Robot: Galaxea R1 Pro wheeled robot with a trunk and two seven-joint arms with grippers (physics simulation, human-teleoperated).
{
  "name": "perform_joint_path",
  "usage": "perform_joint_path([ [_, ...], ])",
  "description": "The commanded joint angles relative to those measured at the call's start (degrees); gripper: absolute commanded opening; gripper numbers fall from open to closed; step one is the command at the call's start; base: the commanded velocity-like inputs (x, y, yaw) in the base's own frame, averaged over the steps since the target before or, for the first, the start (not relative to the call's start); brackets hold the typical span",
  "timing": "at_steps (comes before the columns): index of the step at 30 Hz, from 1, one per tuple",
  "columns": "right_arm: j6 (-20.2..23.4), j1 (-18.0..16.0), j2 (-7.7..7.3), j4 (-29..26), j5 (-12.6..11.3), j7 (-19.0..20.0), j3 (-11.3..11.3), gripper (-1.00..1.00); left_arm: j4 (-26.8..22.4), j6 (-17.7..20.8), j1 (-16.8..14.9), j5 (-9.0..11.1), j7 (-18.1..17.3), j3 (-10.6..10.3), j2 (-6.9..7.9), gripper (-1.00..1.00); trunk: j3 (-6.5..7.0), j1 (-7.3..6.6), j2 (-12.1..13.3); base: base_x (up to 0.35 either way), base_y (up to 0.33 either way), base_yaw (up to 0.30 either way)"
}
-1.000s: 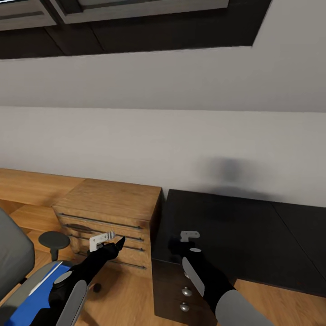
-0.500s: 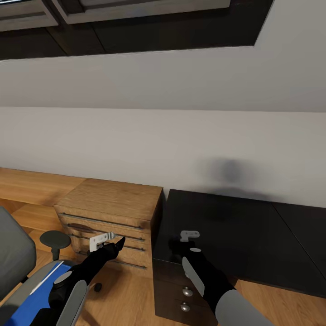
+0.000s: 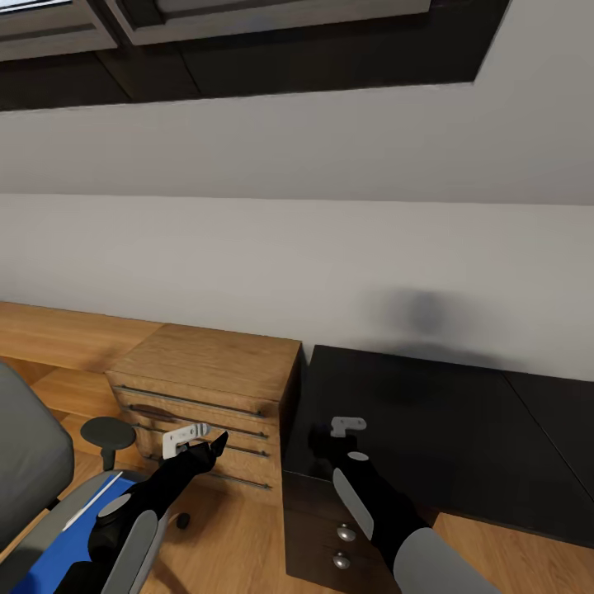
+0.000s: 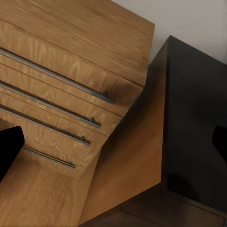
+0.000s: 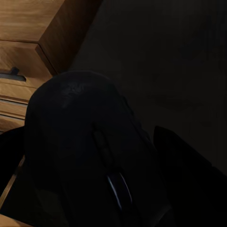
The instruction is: In the bedroom, organize the workspace by keeping the computer under the desk, ensuring the monitor is on the desk, placing the keyboard on the desk next to the monitor, placing the mouse on the desk next to the keyboard, moving the folder from the swivel chair onto the desk next to the mouse, stacking the notebook on top of the folder with the pen on top of the notebook, and positioning the swivel chair next to the desk.
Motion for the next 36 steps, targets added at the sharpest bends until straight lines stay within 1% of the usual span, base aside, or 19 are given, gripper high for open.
perform_joint_path([
  [1,0.21,-0.05,-0.04,-0.10,-0.50,-0.54,0.30,-1.00,-0.08,0.18,-0.04,0.61,0.57,-0.12,0.06,1.00,-0.07,0.00,-0.05,0.000,0.000,0.000],
  [9,0.39,-0.05,-0.01,-0.05,-0.58,-0.29,0.50,-1.00,-0.08,0.19,-0.04,0.61,0.57,-0.12,0.09,1.00,-0.07,0.00,-0.05,0.000,0.000,0.000],
  [14,0.46,-0.05,-0.05,-0.05,-0.57,1.79,0.58,-1.00,-0.08,0.19,-0.04,0.61,0.57,-0.12,0.07,1.00,-0.07,0.00,-0.05,0.000,0.000,0.000],
  [17,0.47,-0.05,-0.09,-0.02,-0.53,2.36,0.61,-1.00,-0.08,0.19,-0.04,0.61,0.57,-0.12,0.06,1.00,-0.07,0.00,-0.05,0.000,0.000,0.000],
  [26,0.42,-0.05,-0.09,-0.01,-0.47,2.56,0.67,-1.00,-0.05,0.19,-0.04,0.61,0.57,-0.18,0.06,1.00,-0.07,0.00,-0.05,0.000,0.000,0.000],
  [27,0.40,-0.05,-0.10,-0.01,-0.46,2.54,0.67,1.00,-0.06,0.19,-0.04,0.61,0.57,-0.19,0.06,1.00,-0.07,0.00,-0.05,0.000,0.000,0.000],
  [31,0.38,-0.05,-0.10,-0.05,-0.44,2.52,0.67,1.00,-0.06,0.18,-0.01,0.61,0.57,-0.21,0.06,1.00,-0.07,0.00,-0.05,0.000,0.000,0.000],
  [36,0.38,-0.05,-0.10,-0.05,-0.17,2.52,0.62,1.00,-0.06,0.19,0.04,0.55,0.60,-0.23,0.06,1.00,0.83,-1.09,1.96,0.000,0.000,0.000],
])
